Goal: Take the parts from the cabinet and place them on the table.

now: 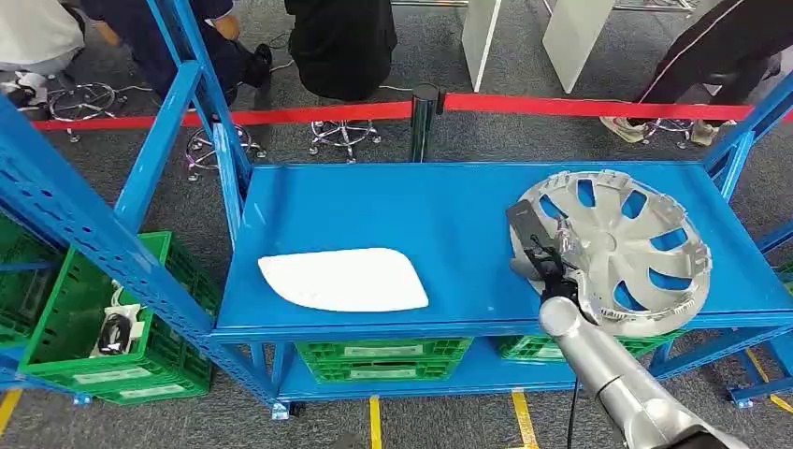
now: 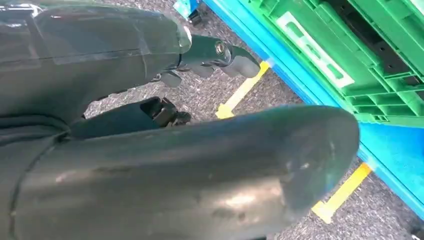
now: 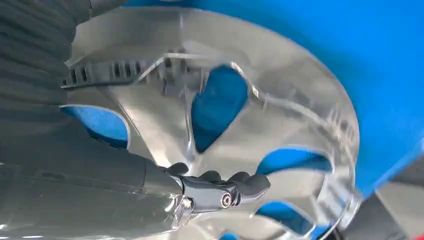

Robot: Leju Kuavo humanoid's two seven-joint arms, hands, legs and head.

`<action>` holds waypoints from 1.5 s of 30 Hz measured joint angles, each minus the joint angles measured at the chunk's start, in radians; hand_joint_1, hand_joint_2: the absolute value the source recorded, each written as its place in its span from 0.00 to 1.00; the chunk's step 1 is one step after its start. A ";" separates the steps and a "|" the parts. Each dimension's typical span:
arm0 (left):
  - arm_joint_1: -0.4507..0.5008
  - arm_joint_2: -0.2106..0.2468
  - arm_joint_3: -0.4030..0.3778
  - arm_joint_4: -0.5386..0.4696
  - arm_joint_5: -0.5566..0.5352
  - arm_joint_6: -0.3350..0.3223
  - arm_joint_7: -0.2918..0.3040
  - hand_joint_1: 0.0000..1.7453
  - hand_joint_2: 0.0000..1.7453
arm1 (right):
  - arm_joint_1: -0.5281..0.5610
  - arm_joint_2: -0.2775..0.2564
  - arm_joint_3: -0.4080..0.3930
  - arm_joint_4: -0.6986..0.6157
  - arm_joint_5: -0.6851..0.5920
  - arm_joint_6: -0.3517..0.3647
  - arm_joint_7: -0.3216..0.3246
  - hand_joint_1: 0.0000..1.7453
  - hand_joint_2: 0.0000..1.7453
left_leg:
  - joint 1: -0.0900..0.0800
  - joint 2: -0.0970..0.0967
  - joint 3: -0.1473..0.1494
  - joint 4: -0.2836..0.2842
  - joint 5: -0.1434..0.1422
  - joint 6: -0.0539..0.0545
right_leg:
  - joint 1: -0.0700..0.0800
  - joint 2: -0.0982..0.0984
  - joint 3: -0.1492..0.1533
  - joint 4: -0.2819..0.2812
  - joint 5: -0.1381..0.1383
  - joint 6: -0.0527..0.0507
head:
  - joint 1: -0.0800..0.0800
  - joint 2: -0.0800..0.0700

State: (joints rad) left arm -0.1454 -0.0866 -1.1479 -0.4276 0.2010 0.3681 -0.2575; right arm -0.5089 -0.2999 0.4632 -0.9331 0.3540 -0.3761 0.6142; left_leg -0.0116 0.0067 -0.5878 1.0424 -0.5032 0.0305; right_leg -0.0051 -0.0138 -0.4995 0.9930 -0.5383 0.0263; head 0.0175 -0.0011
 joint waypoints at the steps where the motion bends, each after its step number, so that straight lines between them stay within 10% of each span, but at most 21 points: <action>1: 0.001 -0.001 0.000 0.000 0.003 0.000 -0.002 0.00 0.00 | -0.005 -0.007 0.012 0.000 -0.002 0.018 0.010 0.00 1.00 | 0.000 0.000 0.000 0.000 0.000 0.000 | 0.000 0.000 0.000 0.000 0.000 0.000 | 0.000 0.000; 12: 0.002 -0.016 0.000 0.006 0.021 0.008 -0.022 0.00 0.00 | -0.054 -0.084 0.109 -0.010 -0.043 0.238 0.077 0.00 1.00 | 0.000 -0.005 0.002 0.000 0.001 -0.001 | 0.000 0.000 0.000 0.000 0.001 0.000 | 0.000 0.000; 13: 0.001 -0.016 0.000 0.007 0.023 0.007 -0.024 0.00 0.00 | -0.057 -0.093 0.114 -0.010 -0.044 0.254 0.077 1.00 1.00 | 0.000 -0.006 0.003 0.000 0.001 -0.001 | 0.000 0.000 0.001 0.000 0.000 0.000 | 0.000 0.000; 45: -0.004 -0.026 0.000 0.017 0.058 0.037 -0.064 0.00 0.00 | -0.031 -0.223 0.139 -0.087 -0.146 0.101 0.080 1.00 1.00 | -0.001 -0.008 -0.001 0.000 0.002 0.000 | -0.001 -0.007 0.001 0.000 0.000 0.001 | 0.000 0.000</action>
State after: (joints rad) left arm -0.1493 -0.1129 -1.1475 -0.4108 0.2594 0.4055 -0.3216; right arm -0.5400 -0.5230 0.6023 -1.0204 0.2083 -0.2754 0.6939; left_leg -0.0123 -0.0018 -0.5886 1.0427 -0.5015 0.0305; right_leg -0.0056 -0.0205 -0.4983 0.9925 -0.5385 0.0269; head 0.0176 -0.0011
